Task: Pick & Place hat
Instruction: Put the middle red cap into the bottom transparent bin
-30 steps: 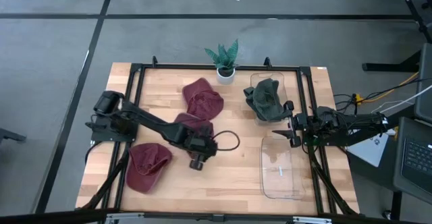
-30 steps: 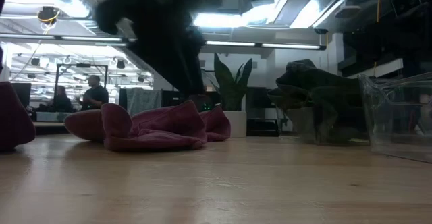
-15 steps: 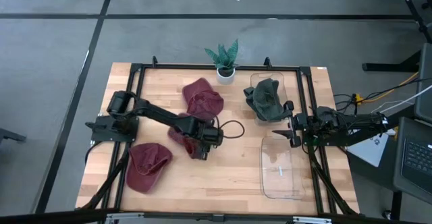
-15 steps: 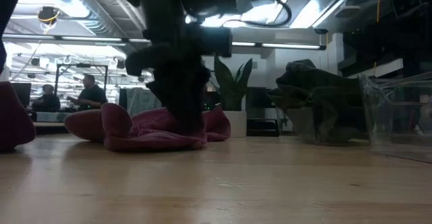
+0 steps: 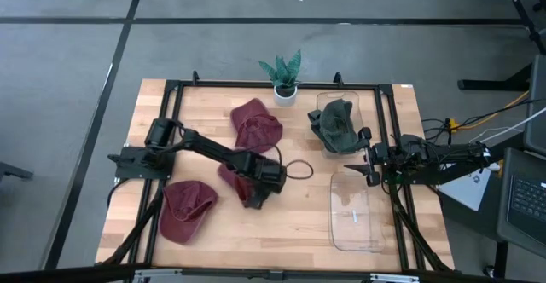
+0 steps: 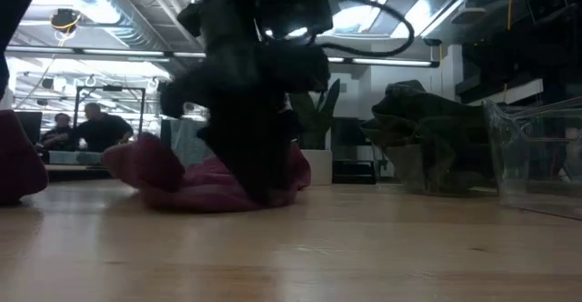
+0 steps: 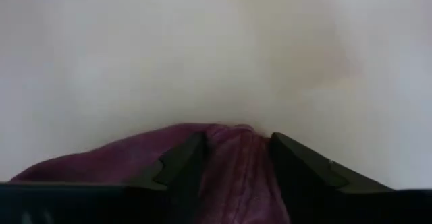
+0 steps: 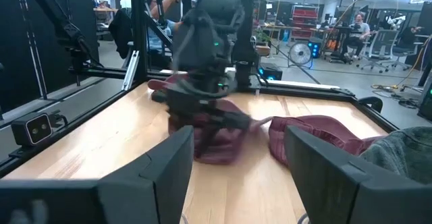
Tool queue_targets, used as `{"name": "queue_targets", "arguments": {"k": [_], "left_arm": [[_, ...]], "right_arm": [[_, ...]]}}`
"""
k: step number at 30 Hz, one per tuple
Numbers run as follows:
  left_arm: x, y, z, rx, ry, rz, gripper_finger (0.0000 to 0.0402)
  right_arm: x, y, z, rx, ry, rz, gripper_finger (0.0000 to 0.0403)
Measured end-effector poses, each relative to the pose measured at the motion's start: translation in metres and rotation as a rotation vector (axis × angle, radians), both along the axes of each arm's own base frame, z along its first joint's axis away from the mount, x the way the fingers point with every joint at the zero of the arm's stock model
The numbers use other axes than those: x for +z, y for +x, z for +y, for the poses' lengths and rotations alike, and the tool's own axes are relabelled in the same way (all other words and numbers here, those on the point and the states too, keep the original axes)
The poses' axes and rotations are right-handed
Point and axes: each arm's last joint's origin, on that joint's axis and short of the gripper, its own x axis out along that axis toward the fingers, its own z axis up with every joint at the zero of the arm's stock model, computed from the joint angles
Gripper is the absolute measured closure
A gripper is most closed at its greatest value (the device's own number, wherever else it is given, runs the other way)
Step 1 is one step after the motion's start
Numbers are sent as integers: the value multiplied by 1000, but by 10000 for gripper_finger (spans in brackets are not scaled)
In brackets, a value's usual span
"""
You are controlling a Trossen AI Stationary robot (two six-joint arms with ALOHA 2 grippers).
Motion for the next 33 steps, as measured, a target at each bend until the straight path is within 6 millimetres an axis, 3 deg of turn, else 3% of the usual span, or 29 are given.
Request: {"name": "queue_targets", "arguments": {"k": [5, 9, 13, 18, 22, 27, 33], "left_arm": [[-3, -10, -33, -365, -216, 15, 271], [-3, -26, -60, -545, -365, 69, 294], [6, -33, -70, -530, -237, 68, 305], [33, -36, -66, -420, -110, -5, 292], [59, -42, -62, -242, -62, -54, 261], [84, -51, -56, 319, -183, -25, 210], [86, -63, -69, 857, -421, 167, 180]], "right_arm": [[0, 0, 0, 0, 0, 0, 174], [0, 0, 0, 1, 0, 0, 174], [0, 0, 0, 0, 0, 0, 174], [0, 0, 0, 1, 0, 0, 174], [0, 0, 0, 0, 0, 0, 174], [0, 0, 0, 0, 0, 0, 174], [0, 0, 0, 0, 0, 0, 174]]}}
